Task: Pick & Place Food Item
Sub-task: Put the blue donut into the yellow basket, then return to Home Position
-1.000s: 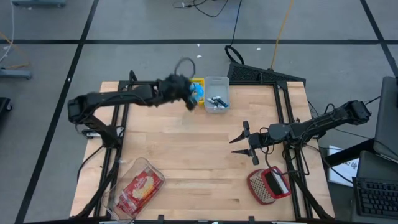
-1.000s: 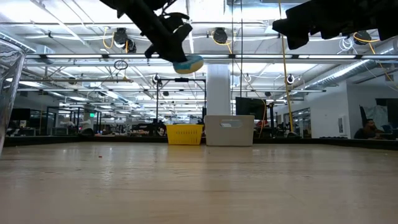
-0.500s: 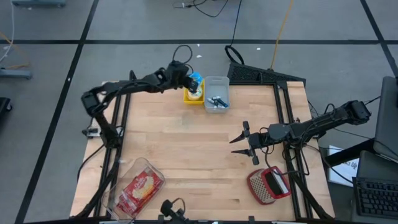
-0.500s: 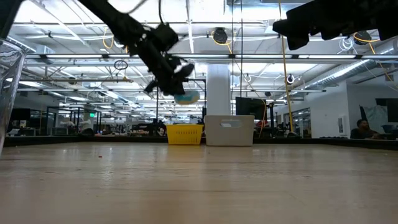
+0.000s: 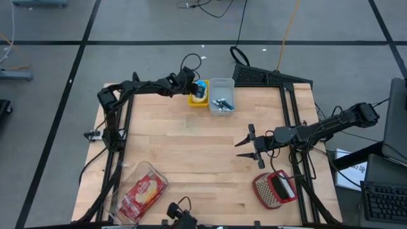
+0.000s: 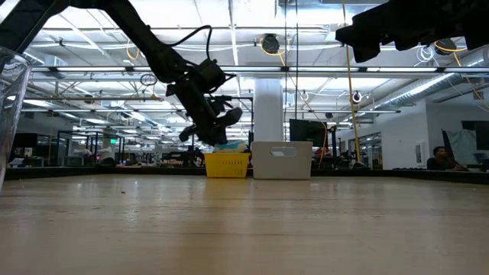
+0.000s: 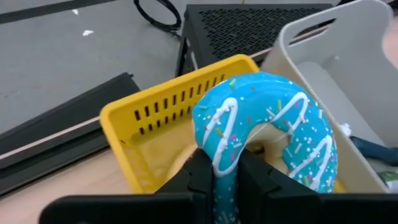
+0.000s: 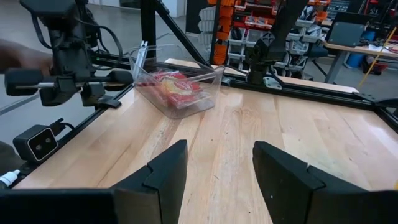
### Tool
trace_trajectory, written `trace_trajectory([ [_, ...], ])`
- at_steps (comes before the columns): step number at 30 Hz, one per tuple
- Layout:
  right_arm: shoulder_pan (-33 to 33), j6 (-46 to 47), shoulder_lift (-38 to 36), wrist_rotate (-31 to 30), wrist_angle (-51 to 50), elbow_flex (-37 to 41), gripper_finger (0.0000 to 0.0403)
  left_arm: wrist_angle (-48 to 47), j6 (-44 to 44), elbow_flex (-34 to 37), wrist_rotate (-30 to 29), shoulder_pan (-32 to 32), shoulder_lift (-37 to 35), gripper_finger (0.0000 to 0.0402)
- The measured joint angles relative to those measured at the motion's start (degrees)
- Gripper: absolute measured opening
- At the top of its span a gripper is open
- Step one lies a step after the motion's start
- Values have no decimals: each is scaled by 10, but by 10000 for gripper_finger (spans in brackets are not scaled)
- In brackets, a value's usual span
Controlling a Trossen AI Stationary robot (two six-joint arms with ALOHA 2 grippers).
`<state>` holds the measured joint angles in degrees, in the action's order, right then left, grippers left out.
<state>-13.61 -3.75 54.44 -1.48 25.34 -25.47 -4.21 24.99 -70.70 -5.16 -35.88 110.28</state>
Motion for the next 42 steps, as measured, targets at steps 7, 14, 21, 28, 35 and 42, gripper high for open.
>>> trace_trajectory([
  [7,0,0,0,0,0,0,171,-13,7,0,24,0,-9,46],
  [14,0,0,0,0,0,0,171,-54,-3,0,25,-1,-42,140],
  [21,0,0,0,0,0,0,171,-62,-10,0,27,4,-103,238],
  [28,0,0,0,0,0,0,171,-120,2,0,59,17,-214,276],
  [35,0,1,0,0,-3,0,171,-235,-65,0,93,92,-366,285],
  [42,0,21,-4,0,-1,0,171,-324,-106,10,34,265,-498,285],
])
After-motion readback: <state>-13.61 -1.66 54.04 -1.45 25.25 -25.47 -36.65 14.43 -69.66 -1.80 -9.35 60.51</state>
